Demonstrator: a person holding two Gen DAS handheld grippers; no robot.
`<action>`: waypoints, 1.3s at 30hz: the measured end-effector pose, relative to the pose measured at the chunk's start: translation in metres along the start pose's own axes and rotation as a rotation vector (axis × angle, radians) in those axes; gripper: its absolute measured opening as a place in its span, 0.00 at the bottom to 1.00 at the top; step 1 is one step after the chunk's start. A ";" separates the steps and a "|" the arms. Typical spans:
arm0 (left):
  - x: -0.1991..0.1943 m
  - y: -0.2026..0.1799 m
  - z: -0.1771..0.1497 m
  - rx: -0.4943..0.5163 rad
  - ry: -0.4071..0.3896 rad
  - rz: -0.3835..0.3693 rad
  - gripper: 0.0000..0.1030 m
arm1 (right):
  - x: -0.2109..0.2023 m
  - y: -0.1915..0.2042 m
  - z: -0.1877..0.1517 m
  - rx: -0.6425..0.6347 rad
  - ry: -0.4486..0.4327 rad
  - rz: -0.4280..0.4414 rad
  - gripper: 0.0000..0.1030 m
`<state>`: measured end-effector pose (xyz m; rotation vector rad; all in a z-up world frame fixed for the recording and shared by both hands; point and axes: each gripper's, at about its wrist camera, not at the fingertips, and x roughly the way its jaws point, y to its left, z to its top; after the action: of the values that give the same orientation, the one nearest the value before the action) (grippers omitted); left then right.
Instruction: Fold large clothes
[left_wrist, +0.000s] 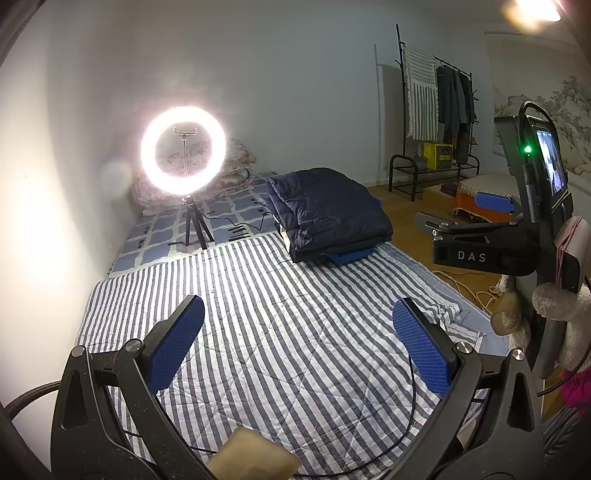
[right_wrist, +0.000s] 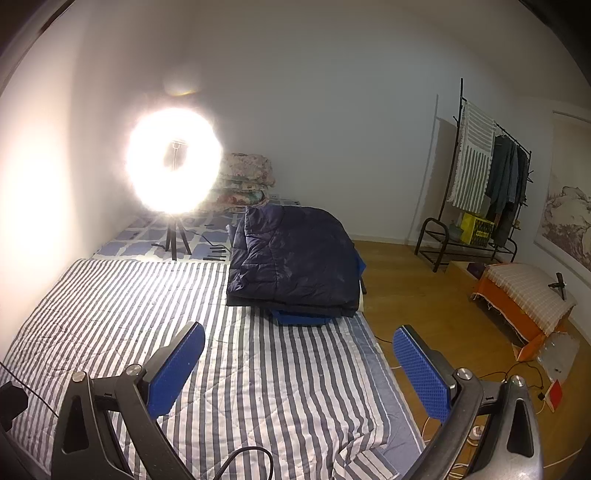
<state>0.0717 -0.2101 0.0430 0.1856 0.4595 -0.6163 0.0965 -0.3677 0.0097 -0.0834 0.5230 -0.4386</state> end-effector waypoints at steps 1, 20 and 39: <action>0.000 0.000 0.000 0.001 0.000 -0.001 1.00 | 0.000 0.000 -0.001 0.001 0.001 -0.001 1.00; 0.001 0.001 0.000 0.004 -0.001 -0.003 1.00 | 0.001 -0.005 -0.002 0.012 0.005 -0.007 1.00; 0.002 0.000 0.002 0.010 0.009 -0.005 1.00 | 0.001 -0.005 -0.003 0.008 0.006 -0.012 1.00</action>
<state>0.0738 -0.2121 0.0438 0.1966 0.4658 -0.6232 0.0940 -0.3723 0.0071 -0.0774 0.5267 -0.4529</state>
